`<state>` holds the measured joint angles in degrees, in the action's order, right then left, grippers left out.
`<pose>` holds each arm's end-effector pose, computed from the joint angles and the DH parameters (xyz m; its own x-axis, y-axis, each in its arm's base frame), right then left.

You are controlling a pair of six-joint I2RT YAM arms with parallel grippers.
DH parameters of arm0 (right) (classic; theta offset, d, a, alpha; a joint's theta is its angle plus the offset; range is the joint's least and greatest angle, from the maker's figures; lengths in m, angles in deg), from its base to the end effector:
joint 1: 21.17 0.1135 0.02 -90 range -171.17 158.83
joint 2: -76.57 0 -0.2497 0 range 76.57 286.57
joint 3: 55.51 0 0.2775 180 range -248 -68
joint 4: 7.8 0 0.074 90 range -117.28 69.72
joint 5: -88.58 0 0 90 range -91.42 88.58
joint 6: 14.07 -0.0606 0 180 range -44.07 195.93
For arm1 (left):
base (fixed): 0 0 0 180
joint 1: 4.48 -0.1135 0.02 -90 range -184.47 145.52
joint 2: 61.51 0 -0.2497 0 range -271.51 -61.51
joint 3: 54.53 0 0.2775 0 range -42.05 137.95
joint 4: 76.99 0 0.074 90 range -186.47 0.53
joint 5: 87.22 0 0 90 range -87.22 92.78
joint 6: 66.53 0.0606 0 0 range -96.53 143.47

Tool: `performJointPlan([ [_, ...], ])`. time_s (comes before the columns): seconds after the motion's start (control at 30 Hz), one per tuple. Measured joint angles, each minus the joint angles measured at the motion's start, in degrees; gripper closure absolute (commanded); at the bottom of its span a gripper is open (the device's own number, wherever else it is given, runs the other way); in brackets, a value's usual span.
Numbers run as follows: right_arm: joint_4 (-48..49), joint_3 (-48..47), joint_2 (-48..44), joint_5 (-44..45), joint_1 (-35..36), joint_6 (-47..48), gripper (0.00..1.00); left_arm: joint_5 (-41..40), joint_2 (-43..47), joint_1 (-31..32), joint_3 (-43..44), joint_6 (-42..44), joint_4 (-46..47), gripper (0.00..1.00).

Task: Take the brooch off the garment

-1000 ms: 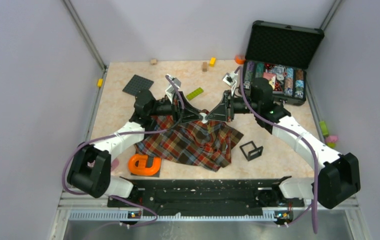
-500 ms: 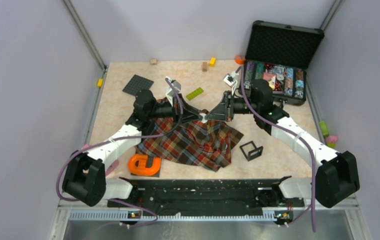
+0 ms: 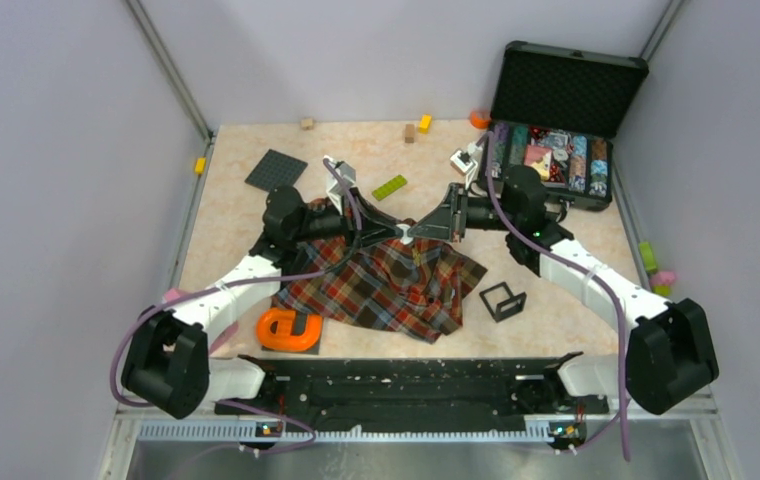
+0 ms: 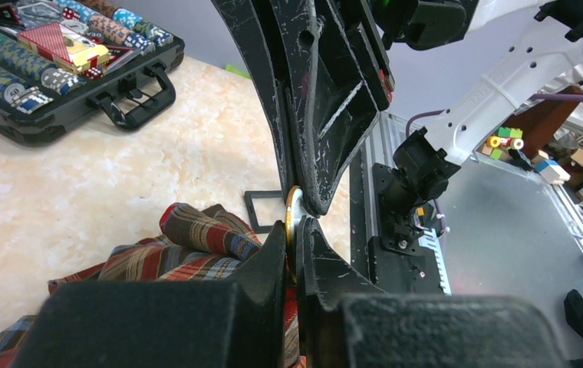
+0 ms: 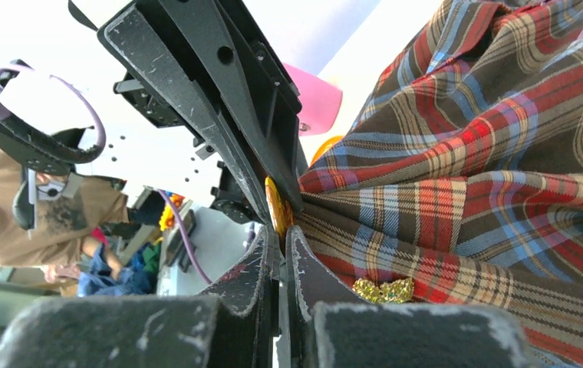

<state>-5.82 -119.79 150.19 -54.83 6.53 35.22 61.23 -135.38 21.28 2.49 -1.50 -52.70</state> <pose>0.2719 0.1977 0.2939 -0.7266 0.0577 -0.6847 -0.6705 0.1583 0.7248 0.2667 -0.1860 0.2866 -0.3115 -0.0949 -0.9455 0.9453 0.0705 -0.3186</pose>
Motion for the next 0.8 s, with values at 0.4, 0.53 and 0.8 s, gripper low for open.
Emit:
performJointPlan([
  [0.4,5.57,0.85,0.04,2.64,0.22,-7.56,1.0,-4.15,1.64,0.0,-1.66,-0.66,3.93,0.92],
  [0.53,6.64,1.22,0.04,3.21,0.31,-9.05,1.0,-4.9,1.84,0.02,-2.19,-0.66,5.09,0.92],
  [0.8,9.2,2.43,0.04,4.28,0.48,-12.66,1.0,-6.6,2.67,0.39,-2.8,0.57,4.76,0.82],
])
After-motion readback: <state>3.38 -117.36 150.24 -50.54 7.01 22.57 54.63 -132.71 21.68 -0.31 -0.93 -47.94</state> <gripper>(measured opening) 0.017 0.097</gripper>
